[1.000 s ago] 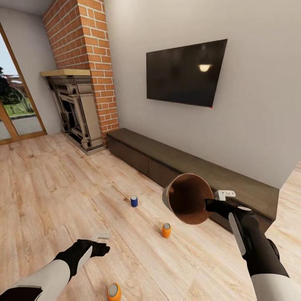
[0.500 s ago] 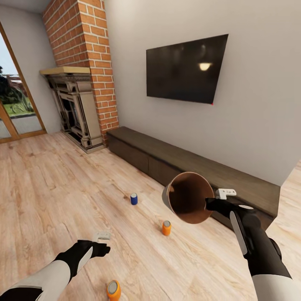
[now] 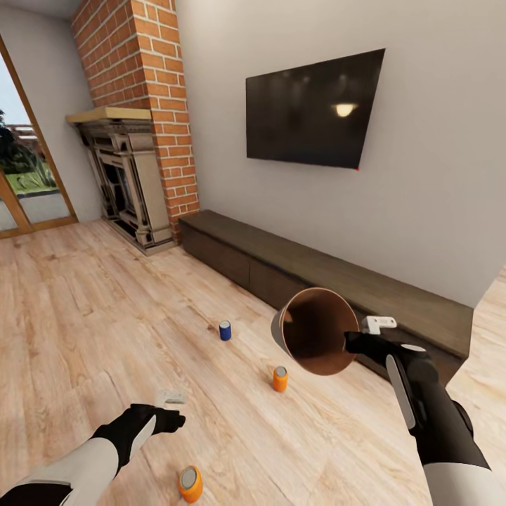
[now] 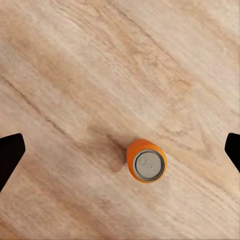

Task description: Put the three can of soda from the living room inside the tash can in the kitchen.

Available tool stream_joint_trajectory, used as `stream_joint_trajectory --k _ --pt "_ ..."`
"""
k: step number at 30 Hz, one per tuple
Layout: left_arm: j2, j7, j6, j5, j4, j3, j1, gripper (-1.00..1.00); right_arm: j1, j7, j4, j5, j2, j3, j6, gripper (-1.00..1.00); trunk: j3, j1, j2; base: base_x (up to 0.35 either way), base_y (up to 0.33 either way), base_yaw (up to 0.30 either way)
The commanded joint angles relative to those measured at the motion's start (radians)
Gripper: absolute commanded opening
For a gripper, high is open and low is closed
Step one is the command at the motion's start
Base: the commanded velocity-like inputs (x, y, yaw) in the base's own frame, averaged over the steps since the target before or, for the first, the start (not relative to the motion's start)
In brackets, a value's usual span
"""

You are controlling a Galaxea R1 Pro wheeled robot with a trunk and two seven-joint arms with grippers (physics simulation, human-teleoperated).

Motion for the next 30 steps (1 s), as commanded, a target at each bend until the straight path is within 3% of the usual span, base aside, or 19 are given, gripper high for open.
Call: stream_joint_trajectory --k 1,8,13,18,30 --pt "-0.001 0.000 0.000 0.000 0.000 -0.001 0.000 1.00 0.001 0.006 -0.002 -0.016 0.000 -0.001 0.001 -1.00 -0.003 0.004 -0.007 0.000 0.000 0.000" --pt "-0.010 -0.001 -0.004 -0.001 0.001 -0.003 0.002 1.00 0.008 0.006 -0.004 -0.016 0.002 0.000 0.001 -1.00 -0.025 0.031 -0.056 0.000 0.000 0.000" --pt "-0.054 -0.005 -0.061 -0.005 0.002 -0.005 0.004 1.00 0.009 0.006 -0.004 -0.016 0.000 -0.002 0.001 -1.00 -0.042 0.050 -0.091 0.000 0.000 0.000" --pt "-0.067 -0.008 -0.077 -0.006 0.002 -0.006 0.009 1.00 0.009 0.006 -0.005 -0.016 0.001 0.000 0.001 -1.00 -0.060 0.069 -0.126 0.000 0.000 0.000" --pt "-0.072 -0.009 -0.081 -0.006 0.001 -0.007 0.011 1.00 0.009 0.006 -0.005 -0.016 0.001 0.000 0.002 -1.00 -0.103 0.115 -0.210 0.000 0.000 0.000"
